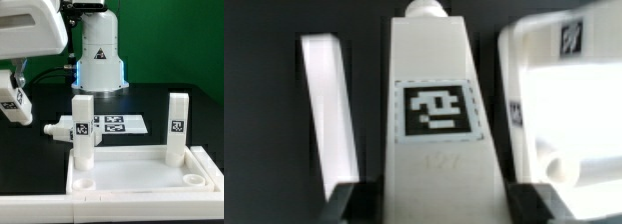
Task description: Assemble desk
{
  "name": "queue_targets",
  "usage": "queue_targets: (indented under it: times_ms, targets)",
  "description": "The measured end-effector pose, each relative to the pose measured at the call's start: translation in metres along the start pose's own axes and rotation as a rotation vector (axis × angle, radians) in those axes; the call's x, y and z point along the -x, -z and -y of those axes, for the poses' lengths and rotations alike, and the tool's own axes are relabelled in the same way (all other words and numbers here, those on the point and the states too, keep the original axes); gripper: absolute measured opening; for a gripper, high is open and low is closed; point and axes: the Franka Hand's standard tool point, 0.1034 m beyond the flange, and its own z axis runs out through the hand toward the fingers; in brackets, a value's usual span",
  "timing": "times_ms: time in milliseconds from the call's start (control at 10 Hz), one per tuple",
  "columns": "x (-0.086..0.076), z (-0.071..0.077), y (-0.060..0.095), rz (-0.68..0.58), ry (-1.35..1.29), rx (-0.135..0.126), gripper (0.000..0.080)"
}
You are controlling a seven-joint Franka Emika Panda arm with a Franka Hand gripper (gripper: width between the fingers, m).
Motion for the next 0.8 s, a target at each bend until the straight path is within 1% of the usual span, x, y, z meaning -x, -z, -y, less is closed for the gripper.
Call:
queue_targets:
  times_ms: [100, 200, 300, 400, 500, 600, 700, 800]
  targets:
    - [-0.001, -0.003, 0.0, -0.052, -0.004, 0.014, 0.0285]
    - [-0.007, -0.002, 0.003, -0.134, -0.006, 0.032, 0.0285]
    - [-0.014, 0.016, 0.014, -0.211, -0.028, 0.036, 0.0285]
    - [-0.022, 0.044, 0.026, -0.283, -0.043, 0.021, 0.0285]
    - [-0.029, 0.073, 0.035, -0.379, -0.056, 0.02, 0.0285]
    - [-0.028, 0.102, 0.035, -0.447, -0.105, 0.014, 0.0285]
    - [-0.027, 0.124, 0.032, -0.503, -0.074, 0.027, 0.0285]
    - [-0.027, 0.114, 0.032, -0.569, -0.061, 0.045, 0.0285]
